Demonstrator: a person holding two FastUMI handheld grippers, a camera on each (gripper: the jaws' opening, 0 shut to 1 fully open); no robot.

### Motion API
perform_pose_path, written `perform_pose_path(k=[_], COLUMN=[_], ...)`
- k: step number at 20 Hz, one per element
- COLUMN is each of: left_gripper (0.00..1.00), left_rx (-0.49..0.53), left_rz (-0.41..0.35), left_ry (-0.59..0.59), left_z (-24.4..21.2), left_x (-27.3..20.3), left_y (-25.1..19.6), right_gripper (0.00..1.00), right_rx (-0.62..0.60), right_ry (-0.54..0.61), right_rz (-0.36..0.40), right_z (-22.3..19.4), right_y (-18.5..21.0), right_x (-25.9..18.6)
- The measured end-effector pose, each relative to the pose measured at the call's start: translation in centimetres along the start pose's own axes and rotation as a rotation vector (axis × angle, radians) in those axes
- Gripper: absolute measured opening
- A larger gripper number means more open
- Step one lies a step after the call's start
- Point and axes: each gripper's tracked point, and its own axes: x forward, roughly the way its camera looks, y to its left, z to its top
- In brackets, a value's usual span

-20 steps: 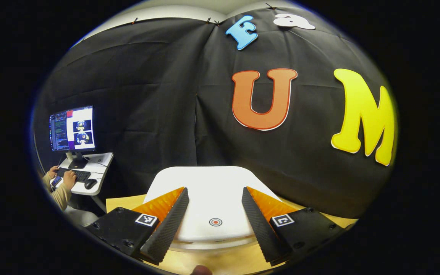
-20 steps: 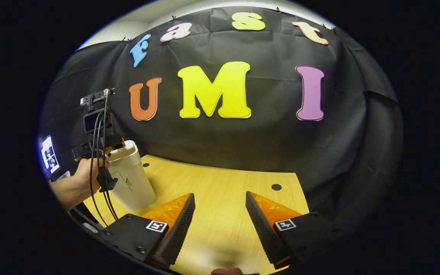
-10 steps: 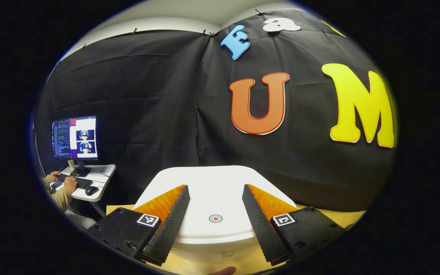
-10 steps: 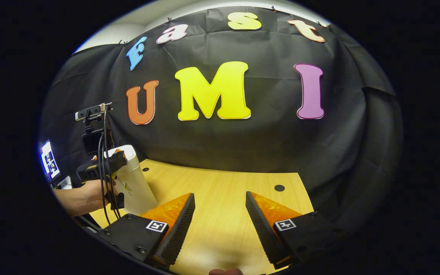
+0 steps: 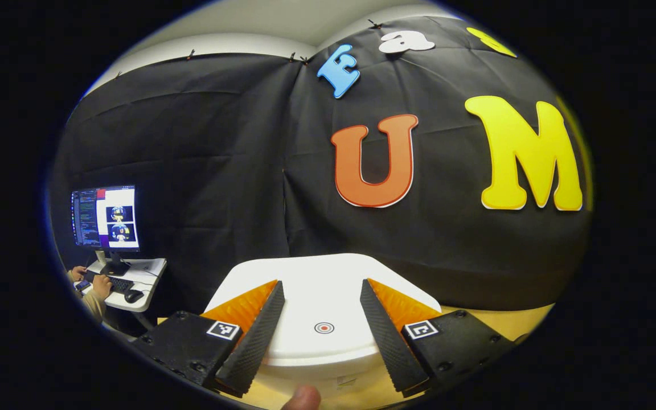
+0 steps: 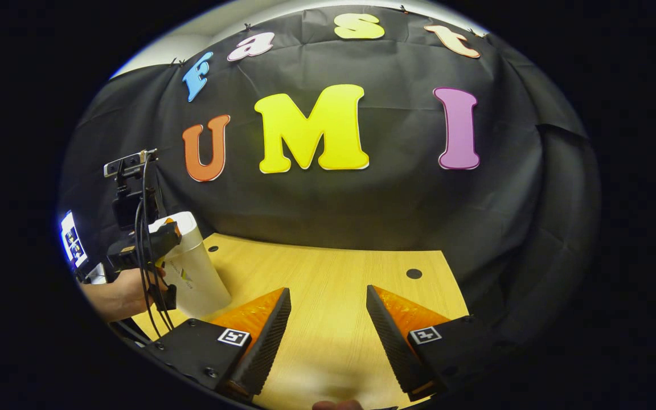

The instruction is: Press the lid of the desktop garbage bin to open it, pick up the crumpled paper on the desktop and throw it into the bin, then pick up the pop can on the desktop and drop it into the bin, and finally close the garbage bin lid.

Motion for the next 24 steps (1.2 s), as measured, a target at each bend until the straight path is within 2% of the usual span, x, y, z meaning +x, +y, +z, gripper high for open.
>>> perform_pose_path(k=[2,4,8,14,18,21,22,23,24], left_gripper=[0.89,0.89,0.89,0.95,0.99,0.99,0.99,0.94,0.99], left_rx=[-0.004,0.031,0.072,0.083,0.079,0.085,0.086,0.085,0.077], left_rz=[-0.033,-0.098,-0.286,-0.585,-0.771,-0.861,-0.886,-0.905,-0.913], left_ry=[-0.034,-0.108,-0.213,-0.238,-0.199,-0.213,-0.225,-0.235,-0.236], left_z=[1.8,5.2,9.8,11.5,11.4,11.8,12.1,12.3,12.2], left_x=[-0.8,-1.7,-5.1,-12.2,-16.7,-19.8,-20.9,-21.6,-22.2], left_y=[-0.2,-0.9,-2.8,-5.0,-6.4,-6.4,-6.5,-6.4,-6.2], right_gripper=[0.86,0.86,0.86,0.86,0.86,0.84,0.86,0.86,0.86], right_rx=[-0.007,-0.010,0.006,0.005,-0.024,-0.030,-0.031,-0.030,-0.031], right_ry=[-0.018,-0.034,-0.091,-0.183,-0.270,-0.342,-0.364,-0.386,-0.404], right_rz=[-0.016,-0.025,-0.054,-0.115,-0.164,-0.196,-0.200,-0.203,-0.205], right_z=[0.5,0.8,2.0,4.3,6.5,7.8,8.3,8.5,8.9], right_y=[0.0,0.4,1.5,3.1,4.1,5.0,5.4,5.7,6.0], right_x=[-0.5,-1.1,-2.2,-4.5,-6.4,-8.0,-8.4,-9.0,-9.4])
